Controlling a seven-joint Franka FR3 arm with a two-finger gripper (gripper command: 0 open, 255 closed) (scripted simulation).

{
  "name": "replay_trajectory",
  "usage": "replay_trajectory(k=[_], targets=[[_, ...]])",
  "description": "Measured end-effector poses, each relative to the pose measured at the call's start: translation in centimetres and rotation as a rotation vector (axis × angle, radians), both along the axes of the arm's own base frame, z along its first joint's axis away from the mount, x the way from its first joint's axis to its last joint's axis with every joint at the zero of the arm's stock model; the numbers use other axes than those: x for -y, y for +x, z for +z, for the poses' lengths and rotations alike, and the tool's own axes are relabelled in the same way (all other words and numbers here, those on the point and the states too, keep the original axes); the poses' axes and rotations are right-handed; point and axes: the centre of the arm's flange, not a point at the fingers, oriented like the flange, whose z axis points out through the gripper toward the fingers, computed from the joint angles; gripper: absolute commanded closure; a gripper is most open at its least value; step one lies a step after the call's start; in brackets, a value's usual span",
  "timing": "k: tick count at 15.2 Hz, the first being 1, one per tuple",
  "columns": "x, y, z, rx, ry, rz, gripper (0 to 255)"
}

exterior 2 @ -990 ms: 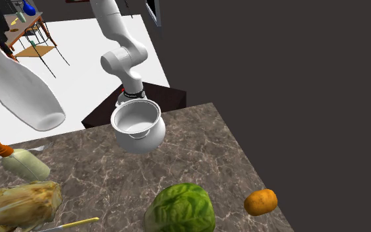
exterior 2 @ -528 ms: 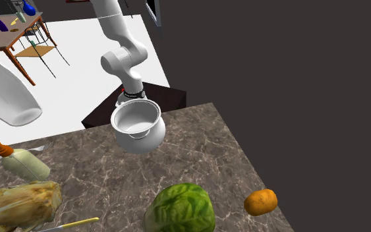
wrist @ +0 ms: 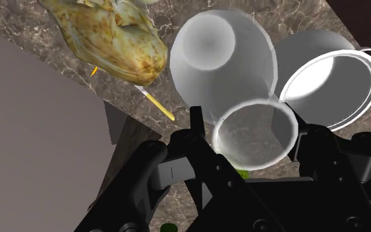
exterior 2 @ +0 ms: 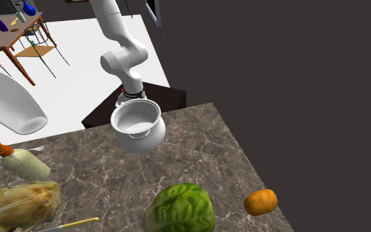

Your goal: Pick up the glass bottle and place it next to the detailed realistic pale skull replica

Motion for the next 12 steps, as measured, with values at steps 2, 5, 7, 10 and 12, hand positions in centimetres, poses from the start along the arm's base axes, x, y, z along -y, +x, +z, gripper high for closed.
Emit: replay_trajectory(k=[2, 5, 7, 10, 12], targets=[[0.0, 0.0, -1.1, 0.0, 0.0, 0.0, 255], [0.0, -0.1, -2.6, 0.0, 0.0, 0.0, 255], [0.1, 0.0, -3.8, 0.0, 0.0, 0.0, 255], [-0.1, 0.0, -5.3, 0.0, 0.0, 0.0, 255], [0.0, 0.0, -6.2, 0.0, 0.0, 0.0, 255]])
